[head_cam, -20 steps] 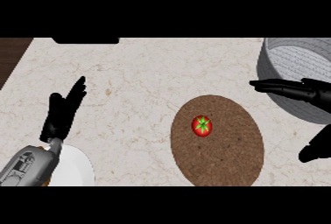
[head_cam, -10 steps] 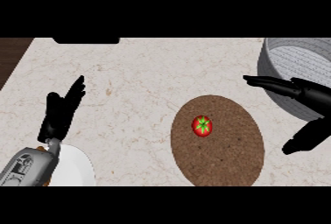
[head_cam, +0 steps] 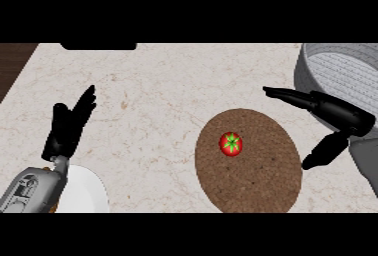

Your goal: Pick the tomato from the placemat and place it in the basket

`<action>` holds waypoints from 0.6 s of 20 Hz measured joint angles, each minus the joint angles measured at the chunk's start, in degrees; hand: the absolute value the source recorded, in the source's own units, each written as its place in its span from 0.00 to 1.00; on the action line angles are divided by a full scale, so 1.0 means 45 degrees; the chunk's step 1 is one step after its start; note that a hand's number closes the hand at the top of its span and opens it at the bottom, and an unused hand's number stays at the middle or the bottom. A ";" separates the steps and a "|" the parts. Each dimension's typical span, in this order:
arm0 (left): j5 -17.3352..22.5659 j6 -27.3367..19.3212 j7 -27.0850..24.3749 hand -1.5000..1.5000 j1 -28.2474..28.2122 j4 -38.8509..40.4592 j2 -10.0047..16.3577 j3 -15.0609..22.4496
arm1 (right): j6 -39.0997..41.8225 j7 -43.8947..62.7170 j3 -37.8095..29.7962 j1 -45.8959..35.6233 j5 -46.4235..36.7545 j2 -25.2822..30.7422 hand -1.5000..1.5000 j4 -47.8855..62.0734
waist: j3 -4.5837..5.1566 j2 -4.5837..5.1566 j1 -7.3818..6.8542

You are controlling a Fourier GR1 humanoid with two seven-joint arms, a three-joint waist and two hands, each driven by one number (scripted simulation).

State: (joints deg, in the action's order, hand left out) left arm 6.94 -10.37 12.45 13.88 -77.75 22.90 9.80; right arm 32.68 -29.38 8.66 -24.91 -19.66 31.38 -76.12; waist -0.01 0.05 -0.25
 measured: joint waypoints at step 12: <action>-0.0809 0.0760 -0.0323 0.50 -0.0035 0.0452 -0.0752 -0.0925 | -0.0787 -0.0383 0.0530 -0.0066 -0.1983 -0.2119 0.00 0.1021 | -0.0001 -0.0007 0.0018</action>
State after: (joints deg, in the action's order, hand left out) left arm 3.30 -6.95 11.00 13.73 -75.72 19.51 5.63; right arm 29.14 -31.10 11.04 -25.20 -28.59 21.84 -71.53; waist -0.01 0.02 -0.17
